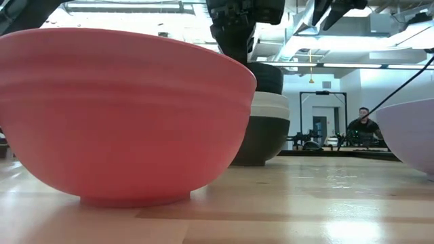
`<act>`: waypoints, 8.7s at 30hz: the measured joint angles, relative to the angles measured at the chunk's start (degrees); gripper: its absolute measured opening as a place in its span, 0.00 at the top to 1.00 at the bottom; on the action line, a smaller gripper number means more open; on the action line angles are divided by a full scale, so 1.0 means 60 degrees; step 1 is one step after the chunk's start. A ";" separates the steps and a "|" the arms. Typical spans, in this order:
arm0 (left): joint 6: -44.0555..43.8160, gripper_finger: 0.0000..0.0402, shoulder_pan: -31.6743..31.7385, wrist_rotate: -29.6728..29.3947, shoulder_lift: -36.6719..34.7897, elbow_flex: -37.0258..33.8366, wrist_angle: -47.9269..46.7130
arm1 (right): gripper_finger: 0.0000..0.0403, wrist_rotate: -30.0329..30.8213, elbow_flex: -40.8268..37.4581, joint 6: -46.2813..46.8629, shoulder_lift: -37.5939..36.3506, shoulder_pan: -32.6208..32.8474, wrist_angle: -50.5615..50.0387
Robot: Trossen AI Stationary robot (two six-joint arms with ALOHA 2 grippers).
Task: Nest bowls inside each other
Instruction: Stack the black bowl on top of the white bowl, then stack the orange bowl on top of the black bowl
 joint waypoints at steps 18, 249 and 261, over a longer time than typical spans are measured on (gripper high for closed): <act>-0.0672 0.66 -0.0311 -0.1077 0.0000 0.0000 0.0583 | 0.42 0.0000 0.0000 -0.0029 0.0000 0.0000 -0.0070; 0.2507 1.00 0.3221 0.2583 -0.0771 -0.0896 0.0721 | 0.42 0.2166 -0.0016 0.2818 0.1124 0.3571 -0.0491; 0.2156 1.00 0.3180 0.1707 -0.0321 -0.0849 -0.0420 | 0.42 0.2139 -0.0015 0.3981 0.1111 0.4627 -0.0794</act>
